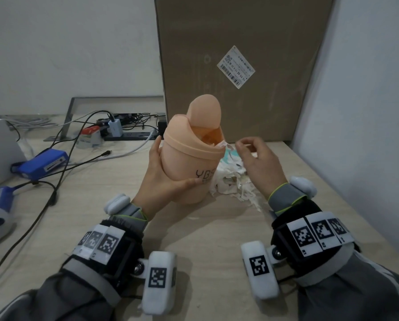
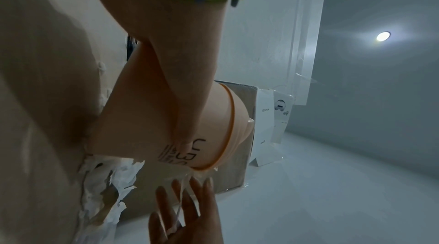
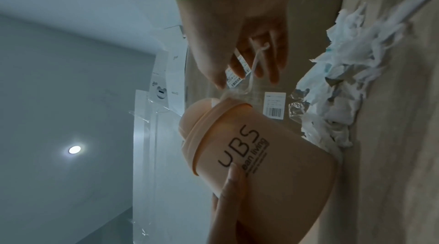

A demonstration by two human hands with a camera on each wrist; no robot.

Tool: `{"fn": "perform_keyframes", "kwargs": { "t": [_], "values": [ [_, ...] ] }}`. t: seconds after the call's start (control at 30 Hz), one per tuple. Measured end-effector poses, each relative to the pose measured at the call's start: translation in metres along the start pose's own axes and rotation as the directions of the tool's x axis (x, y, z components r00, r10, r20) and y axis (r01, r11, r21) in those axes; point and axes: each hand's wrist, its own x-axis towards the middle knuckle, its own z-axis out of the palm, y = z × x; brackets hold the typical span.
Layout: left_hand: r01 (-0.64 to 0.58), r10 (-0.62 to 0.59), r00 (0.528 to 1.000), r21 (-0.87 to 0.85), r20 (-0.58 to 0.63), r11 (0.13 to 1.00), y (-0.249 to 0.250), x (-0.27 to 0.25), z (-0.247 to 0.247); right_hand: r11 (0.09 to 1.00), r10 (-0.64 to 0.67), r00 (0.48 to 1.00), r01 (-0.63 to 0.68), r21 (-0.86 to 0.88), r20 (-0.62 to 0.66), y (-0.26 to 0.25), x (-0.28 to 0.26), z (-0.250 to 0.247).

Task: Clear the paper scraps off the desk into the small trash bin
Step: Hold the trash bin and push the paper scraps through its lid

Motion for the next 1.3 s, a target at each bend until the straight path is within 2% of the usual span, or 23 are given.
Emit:
{"fn": "perform_keyframes", "kwargs": {
  "t": [0.1,0.17,0.27,0.37,0.5,0.6,0.67,0.77,0.8,0.9,1.0,1.1,1.17,1.23,1.3],
  "values": [
    [-0.003,0.003,1.000,0.002,0.000,1.000,0.002,-0.001,0.001,0.989,0.104,0.985,-0.118,0.093,0.141,0.001,-0.003,0.004],
    [-0.005,0.005,1.000,-0.005,0.004,1.000,0.002,-0.001,0.001,0.976,0.111,0.984,-0.134,0.173,0.136,0.000,-0.004,0.006],
    [-0.007,0.007,1.000,0.002,0.011,1.000,0.002,-0.001,0.001,0.968,0.042,0.999,-0.040,0.247,0.000,0.000,-0.002,0.005],
    [-0.017,0.016,0.999,0.031,0.032,0.999,0.003,-0.002,0.000,0.958,-0.039,0.991,0.074,0.277,-0.130,-0.003,-0.001,0.002],
    [-0.054,0.048,0.996,0.082,0.076,0.995,0.004,-0.003,0.000,0.932,-0.215,0.960,0.257,0.257,-0.179,-0.011,-0.005,-0.001],
    [-0.076,0.067,0.993,0.087,0.096,0.993,0.005,-0.004,0.001,0.900,-0.365,0.922,0.385,0.204,-0.132,-0.015,-0.010,0.005],
    [-0.094,0.085,0.990,0.074,0.113,0.993,0.004,-0.004,0.001,0.890,-0.429,0.903,0.429,0.153,-0.039,-0.016,-0.014,0.009],
    [-0.111,0.099,0.986,0.077,0.137,0.991,0.004,-0.004,0.002,0.925,-0.378,0.913,0.364,0.108,0.154,-0.014,-0.016,0.014],
    [-0.109,0.098,0.985,0.078,0.140,0.991,0.004,-0.004,0.002,0.930,-0.367,0.912,0.353,0.105,0.181,-0.012,-0.015,0.016],
    [-0.102,0.094,0.986,0.053,0.135,0.993,0.004,-0.003,0.002,0.911,-0.413,0.903,0.410,0.047,0.120,-0.009,-0.015,0.017],
    [-0.078,0.077,0.992,0.003,0.104,0.997,0.002,-0.002,0.001,0.879,-0.467,0.881,0.472,0.073,-0.074,-0.014,-0.016,0.010],
    [-0.041,0.042,0.998,-0.021,0.055,0.999,0.001,-0.001,0.001,0.909,-0.391,0.880,0.415,0.037,-0.270,-0.012,-0.011,-0.003],
    [-0.033,0.033,0.999,-0.046,0.018,0.998,0.001,-0.001,0.001,0.961,-0.274,0.909,0.270,-0.057,-0.315,-0.004,-0.003,-0.015],
    [-0.029,0.028,0.999,-0.083,-0.020,0.996,0.001,-0.001,0.000,0.975,-0.132,0.958,0.078,-0.210,-0.254,0.011,0.004,-0.026],
    [-0.023,0.017,0.998,-0.112,-0.052,0.993,0.001,-0.001,-0.001,0.926,-0.002,0.994,-0.041,-0.376,-0.112,0.026,0.006,-0.036]
  ]
}}
